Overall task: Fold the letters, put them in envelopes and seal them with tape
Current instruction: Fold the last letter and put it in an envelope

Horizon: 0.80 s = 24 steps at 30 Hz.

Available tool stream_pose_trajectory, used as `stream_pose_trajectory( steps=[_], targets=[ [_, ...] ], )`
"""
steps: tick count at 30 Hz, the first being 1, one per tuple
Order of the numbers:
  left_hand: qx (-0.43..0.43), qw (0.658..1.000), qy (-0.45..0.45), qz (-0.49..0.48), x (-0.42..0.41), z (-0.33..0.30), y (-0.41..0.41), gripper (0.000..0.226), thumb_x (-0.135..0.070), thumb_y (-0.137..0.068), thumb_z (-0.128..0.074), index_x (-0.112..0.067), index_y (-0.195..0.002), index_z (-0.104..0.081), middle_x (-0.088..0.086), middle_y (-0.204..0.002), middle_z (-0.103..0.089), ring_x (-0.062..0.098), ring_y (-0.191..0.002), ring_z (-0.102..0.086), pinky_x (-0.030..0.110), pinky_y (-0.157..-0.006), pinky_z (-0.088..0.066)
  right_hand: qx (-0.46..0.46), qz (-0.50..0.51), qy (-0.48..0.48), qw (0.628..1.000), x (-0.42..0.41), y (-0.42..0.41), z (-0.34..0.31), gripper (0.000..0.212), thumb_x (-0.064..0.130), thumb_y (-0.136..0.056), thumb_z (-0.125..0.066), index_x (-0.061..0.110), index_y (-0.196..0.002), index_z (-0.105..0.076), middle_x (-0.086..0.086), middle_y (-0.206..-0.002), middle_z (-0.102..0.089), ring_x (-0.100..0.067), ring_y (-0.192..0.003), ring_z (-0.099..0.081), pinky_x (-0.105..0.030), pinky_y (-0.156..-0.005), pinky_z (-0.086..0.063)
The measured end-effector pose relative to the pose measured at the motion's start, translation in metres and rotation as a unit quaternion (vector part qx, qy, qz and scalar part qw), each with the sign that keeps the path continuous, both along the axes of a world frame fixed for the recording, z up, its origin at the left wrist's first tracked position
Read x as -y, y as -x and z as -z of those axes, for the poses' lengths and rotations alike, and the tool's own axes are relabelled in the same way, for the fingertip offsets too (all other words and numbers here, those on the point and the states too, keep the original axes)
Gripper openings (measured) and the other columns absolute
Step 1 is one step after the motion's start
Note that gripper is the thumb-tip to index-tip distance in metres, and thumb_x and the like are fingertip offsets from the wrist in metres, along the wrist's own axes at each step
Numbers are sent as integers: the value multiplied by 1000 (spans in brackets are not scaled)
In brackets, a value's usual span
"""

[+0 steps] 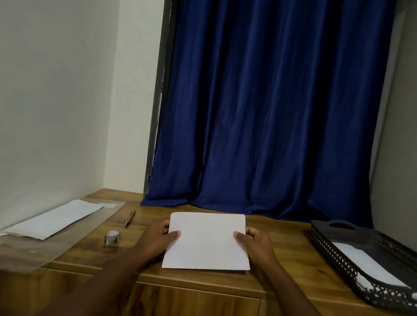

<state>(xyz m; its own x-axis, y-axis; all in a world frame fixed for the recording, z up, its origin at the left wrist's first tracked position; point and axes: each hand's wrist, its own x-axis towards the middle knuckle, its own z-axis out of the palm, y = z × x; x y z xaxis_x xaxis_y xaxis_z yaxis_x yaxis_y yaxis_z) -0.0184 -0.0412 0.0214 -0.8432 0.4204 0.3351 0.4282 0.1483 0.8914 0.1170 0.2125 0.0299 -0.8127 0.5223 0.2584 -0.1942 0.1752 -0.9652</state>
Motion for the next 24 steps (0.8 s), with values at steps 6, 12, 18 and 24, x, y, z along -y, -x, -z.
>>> stream_pose_trajectory(
  steps=[6, 12, 18, 24],
  targets=[
    [-85, 993, 52, -65, 0, 13, 11, 19, -16, -90, -77, -24, -108, -75, -16, -93, -74, -2, -86, -68, 10, -69, -48, 25, -14, -50, 998, -17, 12, 22, 15, -5, -89, -71, 4, -101, -74, -8, -96, -80, -25, -89, -77, -37, -77, -64],
    [-135, 985, 80, -75, 5, 13, 7, 18, -8, -87, -76, -25, -81, -75, -11, -80, -73, -1, -76, -66, 8, -63, -45, 21, -17, -84, 996, -17, 12, 24, 14, -13, -84, -71, -4, -94, -74, -18, -93, -75, -28, -85, -69, -43, -83, -59],
    [-182, 968, 166, -41, 13, 11, 2, 28, 0, -88, -65, -26, -87, -77, -14, -88, -73, 0, -86, -65, 11, -72, -49, 60, -14, -181, 982, -22, 6, 27, 19, -6, -87, -69, 10, -86, -79, -5, -86, -78, -18, -83, -72, -27, -74, -59],
    [-202, 943, 263, 41, 31, 10, 2, 47, 10, -84, -51, -26, -101, -75, -10, -107, -70, 0, -101, -62, 10, -88, -48, 91, -20, -304, 948, -24, -2, 27, 41, -8, -90, -58, 24, -81, -83, 10, -93, -78, -2, -92, -69, -15, -84, -54]
  ],
)
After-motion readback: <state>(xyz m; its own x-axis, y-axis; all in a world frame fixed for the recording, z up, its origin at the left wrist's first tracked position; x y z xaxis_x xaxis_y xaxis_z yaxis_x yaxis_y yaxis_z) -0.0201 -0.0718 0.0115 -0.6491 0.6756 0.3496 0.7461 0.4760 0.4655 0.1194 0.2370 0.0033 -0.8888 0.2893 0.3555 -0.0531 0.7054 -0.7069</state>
